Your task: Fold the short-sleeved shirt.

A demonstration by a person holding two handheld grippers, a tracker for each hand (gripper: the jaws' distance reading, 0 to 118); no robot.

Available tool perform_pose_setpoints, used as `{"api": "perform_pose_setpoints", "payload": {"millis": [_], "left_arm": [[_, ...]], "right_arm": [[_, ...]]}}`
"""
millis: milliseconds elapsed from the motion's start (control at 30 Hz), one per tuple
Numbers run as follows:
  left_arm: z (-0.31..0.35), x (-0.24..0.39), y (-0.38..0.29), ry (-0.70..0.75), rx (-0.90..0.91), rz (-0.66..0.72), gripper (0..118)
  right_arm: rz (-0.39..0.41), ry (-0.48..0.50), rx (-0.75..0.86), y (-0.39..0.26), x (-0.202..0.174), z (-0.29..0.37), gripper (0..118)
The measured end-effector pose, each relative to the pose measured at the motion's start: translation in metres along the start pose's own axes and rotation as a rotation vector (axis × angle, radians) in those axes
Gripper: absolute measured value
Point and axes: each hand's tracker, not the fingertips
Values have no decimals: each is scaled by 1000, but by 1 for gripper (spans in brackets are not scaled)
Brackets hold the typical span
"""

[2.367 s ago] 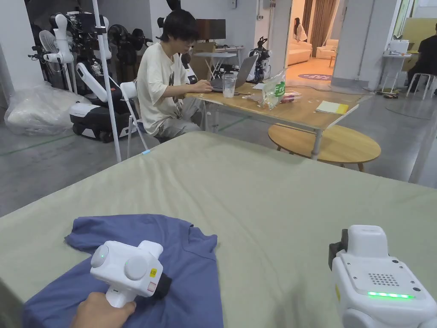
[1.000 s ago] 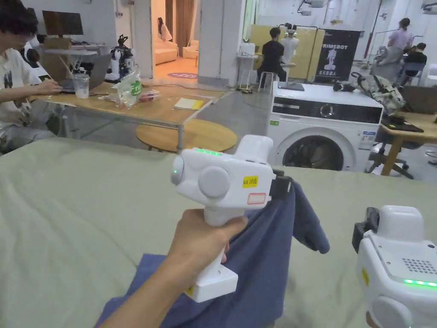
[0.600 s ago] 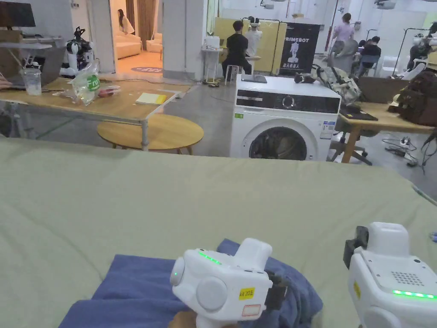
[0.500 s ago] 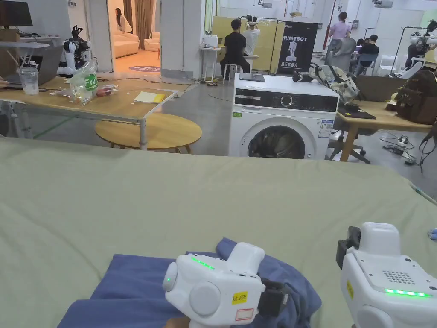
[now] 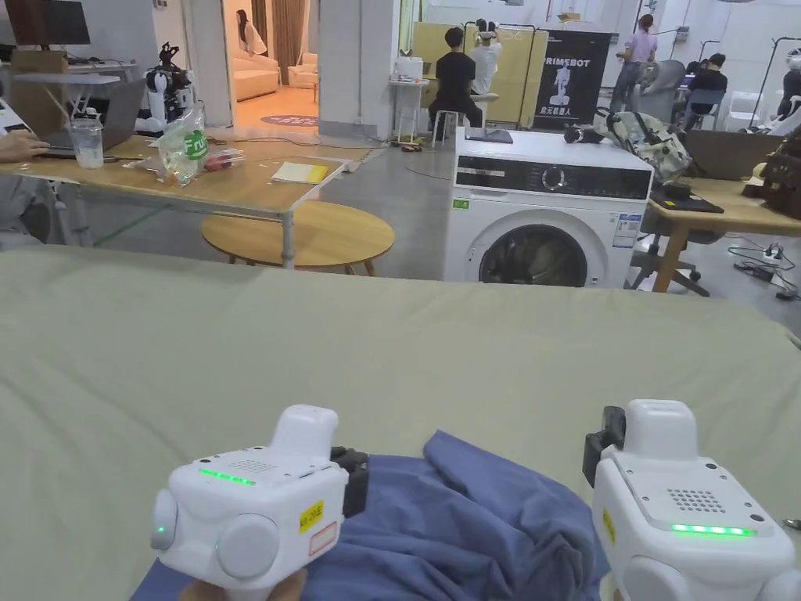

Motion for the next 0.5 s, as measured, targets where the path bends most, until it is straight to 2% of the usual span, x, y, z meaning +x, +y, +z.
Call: {"api": "perform_pose_setpoints", "payload": {"millis": [200,400,500], "left_arm": [[14,-67,26,115,19,182,0],[-2,-128,67,257,-49,185,0],[-28,-148,78,260,-142,169,0]], "right_arm": [[-6,32,-2,6,-17,-9,0],[-14,61,0,14,-28,-16,0],[-19,67,-7,14,-30,-21,0]]}}
